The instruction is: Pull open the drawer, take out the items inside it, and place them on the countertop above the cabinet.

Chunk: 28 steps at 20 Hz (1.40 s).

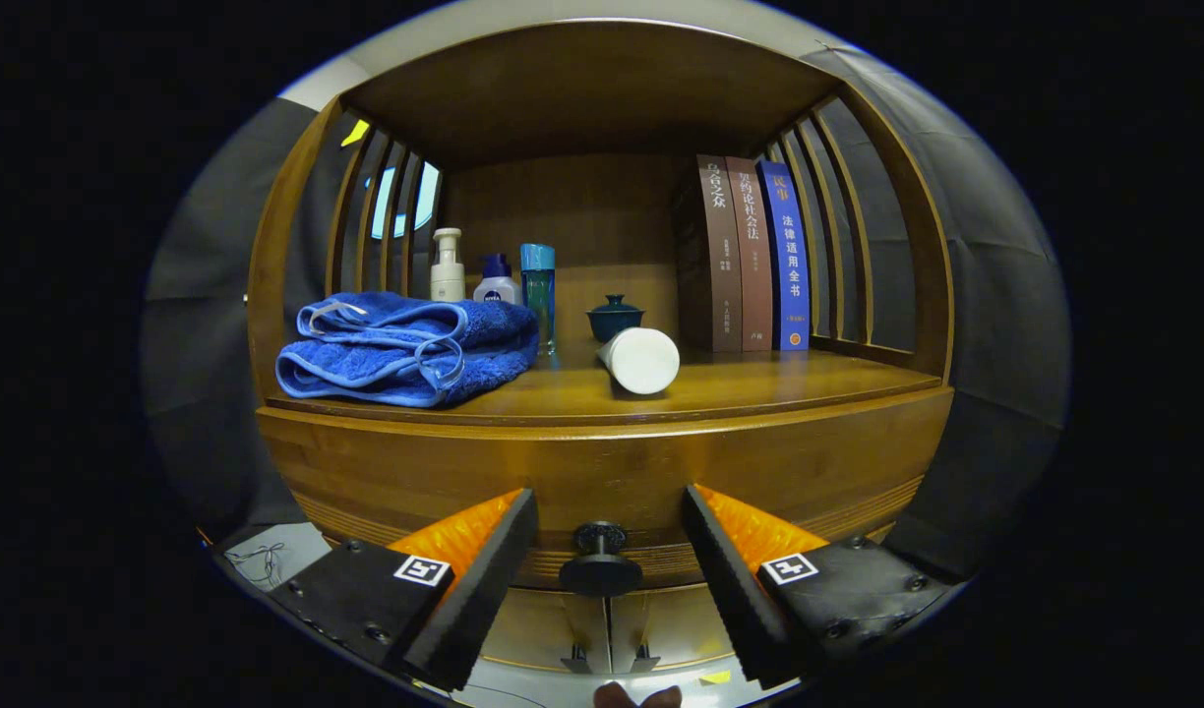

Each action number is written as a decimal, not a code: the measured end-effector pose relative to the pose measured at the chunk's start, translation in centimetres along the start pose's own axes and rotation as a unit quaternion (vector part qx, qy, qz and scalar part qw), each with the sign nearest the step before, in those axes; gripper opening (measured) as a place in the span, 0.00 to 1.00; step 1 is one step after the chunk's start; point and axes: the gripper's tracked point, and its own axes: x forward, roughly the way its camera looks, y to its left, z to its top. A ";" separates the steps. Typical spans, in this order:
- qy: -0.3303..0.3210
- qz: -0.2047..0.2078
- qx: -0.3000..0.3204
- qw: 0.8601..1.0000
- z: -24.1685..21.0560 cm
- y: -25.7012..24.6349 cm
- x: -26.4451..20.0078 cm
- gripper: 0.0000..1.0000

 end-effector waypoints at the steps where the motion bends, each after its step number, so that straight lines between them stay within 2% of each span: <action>1: 0.000 0.000 0.002 1.000 0.1 -0.1 0.1 0.99; 10: -0.008 0.005 -0.018 1.000 2.9 -0.1 -2.5 0.98; 19: -0.035 -0.005 -0.016 0.999 9.1 -2.4 -11.0 0.98; 28: -0.037 0.021 0.005 0.999 13.6 -2.4 -18.4 0.98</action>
